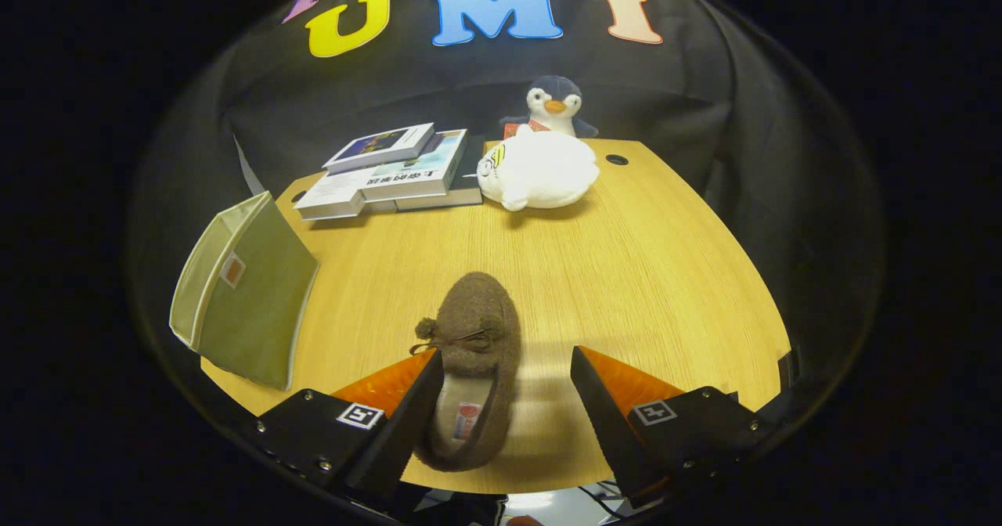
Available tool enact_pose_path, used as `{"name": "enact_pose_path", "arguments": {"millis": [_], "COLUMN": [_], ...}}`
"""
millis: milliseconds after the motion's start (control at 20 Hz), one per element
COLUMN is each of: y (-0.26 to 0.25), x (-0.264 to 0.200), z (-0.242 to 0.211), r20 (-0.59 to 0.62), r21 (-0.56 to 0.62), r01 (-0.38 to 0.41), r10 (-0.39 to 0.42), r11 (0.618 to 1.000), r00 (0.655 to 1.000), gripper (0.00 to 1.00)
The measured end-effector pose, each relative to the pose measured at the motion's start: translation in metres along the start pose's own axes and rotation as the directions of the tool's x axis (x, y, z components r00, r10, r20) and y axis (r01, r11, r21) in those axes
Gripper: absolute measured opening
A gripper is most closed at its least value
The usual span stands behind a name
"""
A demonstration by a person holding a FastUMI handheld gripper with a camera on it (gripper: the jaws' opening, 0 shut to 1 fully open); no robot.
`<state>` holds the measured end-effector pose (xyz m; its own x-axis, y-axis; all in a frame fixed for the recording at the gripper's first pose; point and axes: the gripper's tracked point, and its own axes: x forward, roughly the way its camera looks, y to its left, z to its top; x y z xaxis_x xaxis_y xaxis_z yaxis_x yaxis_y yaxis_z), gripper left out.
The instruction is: Open the storage box then place both shoes into the box .Put the left shoe in first, then the right shoe, with the right side of both shoes facing outward in a uniform manner.
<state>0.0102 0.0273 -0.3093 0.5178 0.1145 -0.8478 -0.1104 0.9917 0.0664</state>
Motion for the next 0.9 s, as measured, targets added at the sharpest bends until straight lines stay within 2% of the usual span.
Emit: {"name": "enact_pose_path", "arguments": {"millis": [250,650,750,900], "y": [-0.010,-0.006,-0.006,-0.005], "x": [0.020,0.046,0.052,0.054], "z": [-0.021,-0.037,-0.043,-0.049], "r20": [-0.064,-0.147,-0.170,-0.195], "r21": [-0.043,-0.025,-0.009,0.007], "r01": [0.007,-0.015,-0.012,-0.018], "r10": [-0.009,0.011,0.010,0.019], "r11": [0.999,1.000,1.000,1.000], "r00": [0.998,0.989,0.985,0.981], "gripper": [1.00,0.97,0.90,0.85]}}
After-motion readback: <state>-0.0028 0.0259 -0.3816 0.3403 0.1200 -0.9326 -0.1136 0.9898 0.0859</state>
